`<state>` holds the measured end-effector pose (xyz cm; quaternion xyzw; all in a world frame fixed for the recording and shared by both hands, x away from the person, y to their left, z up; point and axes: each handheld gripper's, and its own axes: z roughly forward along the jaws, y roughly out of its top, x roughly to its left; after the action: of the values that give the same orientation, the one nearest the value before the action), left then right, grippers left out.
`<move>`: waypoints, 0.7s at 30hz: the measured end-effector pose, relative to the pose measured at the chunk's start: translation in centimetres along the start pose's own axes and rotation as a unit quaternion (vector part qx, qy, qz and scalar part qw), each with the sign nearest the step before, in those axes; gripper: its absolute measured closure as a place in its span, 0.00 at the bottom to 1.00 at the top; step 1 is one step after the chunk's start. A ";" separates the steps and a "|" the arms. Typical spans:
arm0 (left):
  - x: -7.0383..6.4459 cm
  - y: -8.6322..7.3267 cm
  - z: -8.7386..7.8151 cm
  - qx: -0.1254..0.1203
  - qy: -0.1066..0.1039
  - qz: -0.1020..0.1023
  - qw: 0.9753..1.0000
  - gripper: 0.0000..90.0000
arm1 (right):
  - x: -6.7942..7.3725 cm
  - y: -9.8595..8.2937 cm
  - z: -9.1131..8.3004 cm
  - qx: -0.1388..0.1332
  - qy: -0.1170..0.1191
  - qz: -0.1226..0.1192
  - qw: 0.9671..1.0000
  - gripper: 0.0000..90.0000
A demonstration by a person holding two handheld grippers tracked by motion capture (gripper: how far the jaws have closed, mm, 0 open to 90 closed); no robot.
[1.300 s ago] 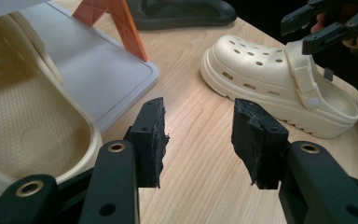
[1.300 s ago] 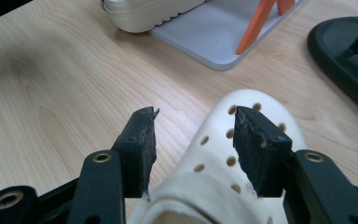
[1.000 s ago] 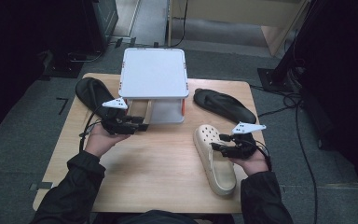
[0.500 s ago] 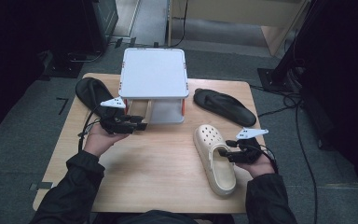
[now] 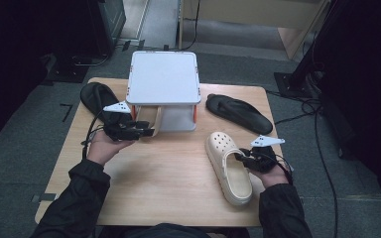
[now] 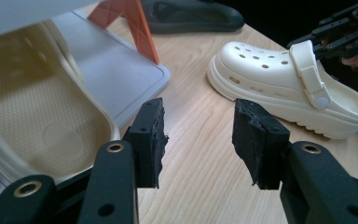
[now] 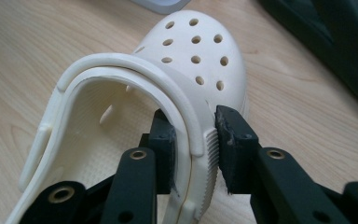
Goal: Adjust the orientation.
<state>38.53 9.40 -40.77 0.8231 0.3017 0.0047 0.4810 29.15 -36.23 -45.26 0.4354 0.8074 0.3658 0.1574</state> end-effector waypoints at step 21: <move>1.0 1.1 -1.3 -0.014 0.008 -0.009 1.000 0.62 | 2.9 3.6 1.6 -0.022 -0.004 -0.002 1.000 0.84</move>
<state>39.50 10.62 -39.50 0.8135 0.3125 0.0113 0.4903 30.52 -31.90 -43.52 0.4313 0.7996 0.3814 0.1708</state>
